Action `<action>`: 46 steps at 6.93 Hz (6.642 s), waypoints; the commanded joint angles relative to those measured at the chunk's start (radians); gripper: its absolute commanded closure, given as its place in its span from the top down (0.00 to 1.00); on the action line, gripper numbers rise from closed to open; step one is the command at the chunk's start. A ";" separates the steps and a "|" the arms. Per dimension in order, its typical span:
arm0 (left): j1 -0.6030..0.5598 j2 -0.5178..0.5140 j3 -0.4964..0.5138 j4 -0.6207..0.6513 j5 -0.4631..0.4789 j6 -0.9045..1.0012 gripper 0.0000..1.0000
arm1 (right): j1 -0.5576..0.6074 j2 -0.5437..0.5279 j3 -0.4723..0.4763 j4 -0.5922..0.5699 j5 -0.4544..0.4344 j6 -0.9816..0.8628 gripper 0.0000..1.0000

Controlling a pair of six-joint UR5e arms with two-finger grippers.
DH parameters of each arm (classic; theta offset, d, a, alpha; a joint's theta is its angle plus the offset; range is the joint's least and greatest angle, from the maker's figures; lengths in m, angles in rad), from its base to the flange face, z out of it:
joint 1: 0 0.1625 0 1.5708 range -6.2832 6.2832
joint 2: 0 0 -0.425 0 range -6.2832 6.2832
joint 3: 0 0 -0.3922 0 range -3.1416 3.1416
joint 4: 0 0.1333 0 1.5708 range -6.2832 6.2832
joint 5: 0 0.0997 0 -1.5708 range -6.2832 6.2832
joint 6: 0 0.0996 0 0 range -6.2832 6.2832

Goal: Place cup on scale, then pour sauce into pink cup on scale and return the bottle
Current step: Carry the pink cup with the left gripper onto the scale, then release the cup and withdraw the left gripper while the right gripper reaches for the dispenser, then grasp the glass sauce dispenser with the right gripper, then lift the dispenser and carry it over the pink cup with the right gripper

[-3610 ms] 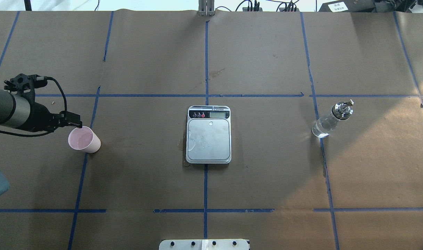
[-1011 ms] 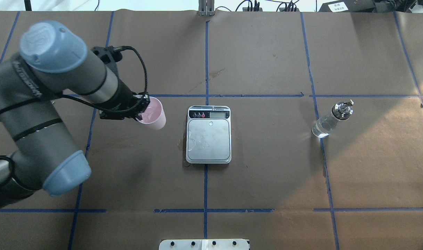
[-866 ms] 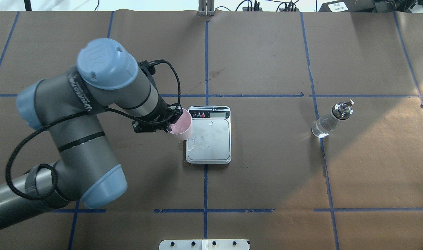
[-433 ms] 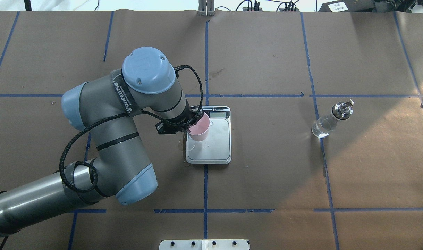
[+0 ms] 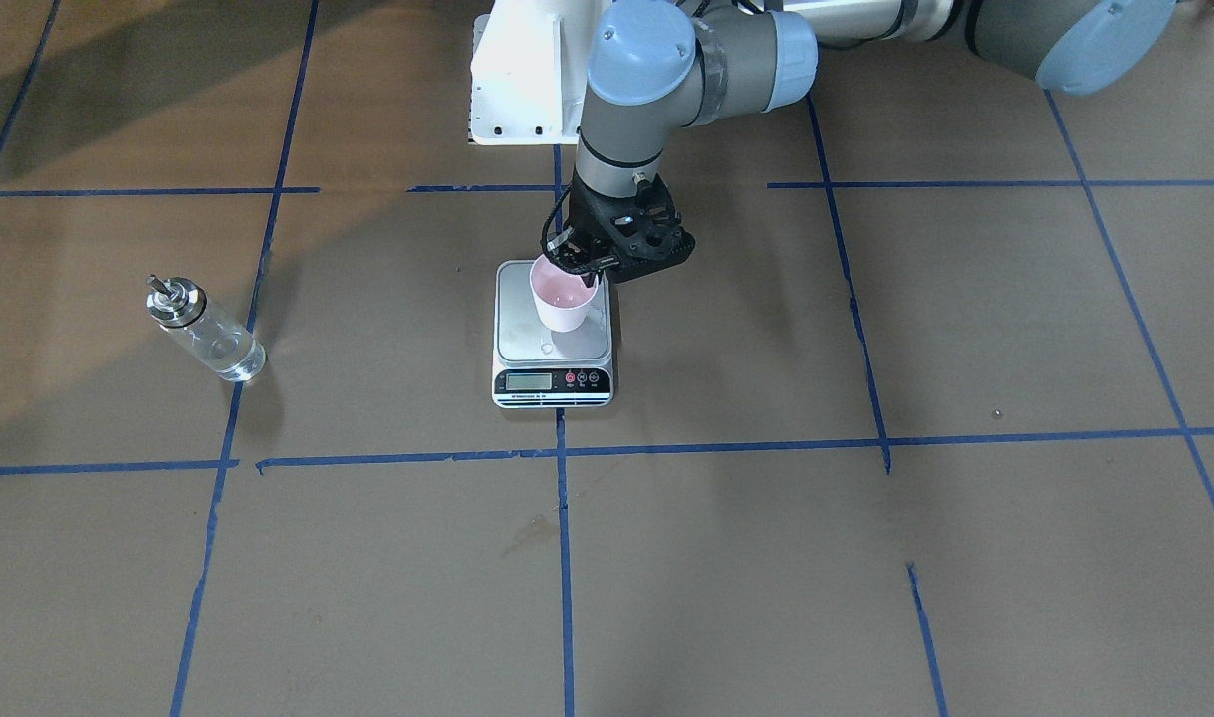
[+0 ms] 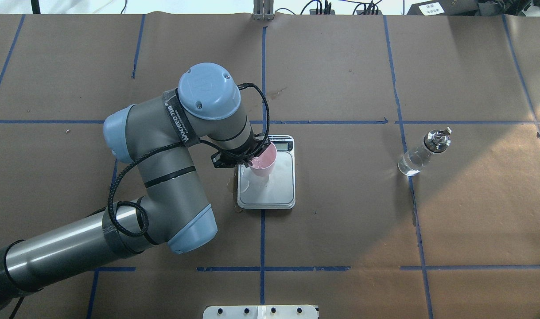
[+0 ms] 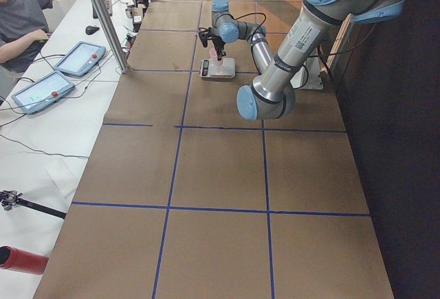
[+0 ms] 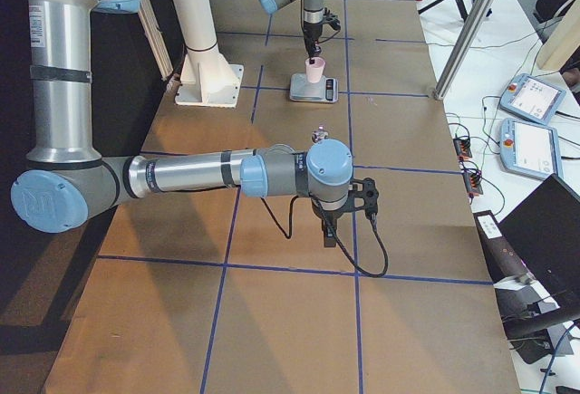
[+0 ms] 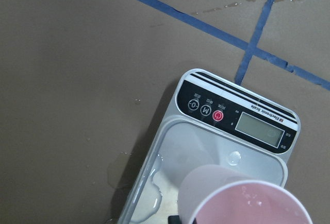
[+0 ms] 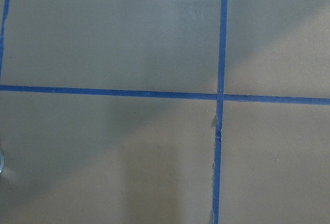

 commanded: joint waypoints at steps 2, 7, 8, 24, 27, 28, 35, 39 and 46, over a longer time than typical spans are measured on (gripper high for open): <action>0.021 -0.001 0.036 -0.044 0.003 0.008 0.00 | 0.000 0.001 0.003 0.003 0.001 0.000 1.00; 0.012 0.005 -0.150 0.067 -0.005 0.065 1.00 | -0.018 0.029 0.026 -0.006 0.008 0.005 1.00; -0.028 0.013 -0.222 0.116 -0.006 0.102 1.00 | -0.028 0.026 0.089 -0.040 0.021 0.052 1.00; -0.634 0.566 -0.453 0.242 -0.101 1.292 1.00 | -1.247 -0.163 0.311 0.511 -1.453 1.413 1.00; -0.689 0.690 -0.424 0.096 -0.106 1.405 1.00 | -1.264 -0.101 0.263 0.534 -1.498 1.413 1.00; -0.689 0.690 -0.422 0.095 -0.107 1.404 1.00 | -1.276 -0.100 0.249 0.534 -1.530 1.411 1.00; -0.688 0.687 -0.416 0.095 -0.112 1.394 1.00 | -1.284 -0.023 0.106 0.535 -1.611 1.401 1.00; -0.688 0.685 -0.416 0.095 -0.112 1.391 1.00 | -1.278 -0.009 0.100 0.537 -1.611 1.381 0.01; -0.689 0.688 -0.406 0.095 -0.114 1.397 1.00 | -1.259 0.088 0.269 0.524 -1.614 0.849 0.00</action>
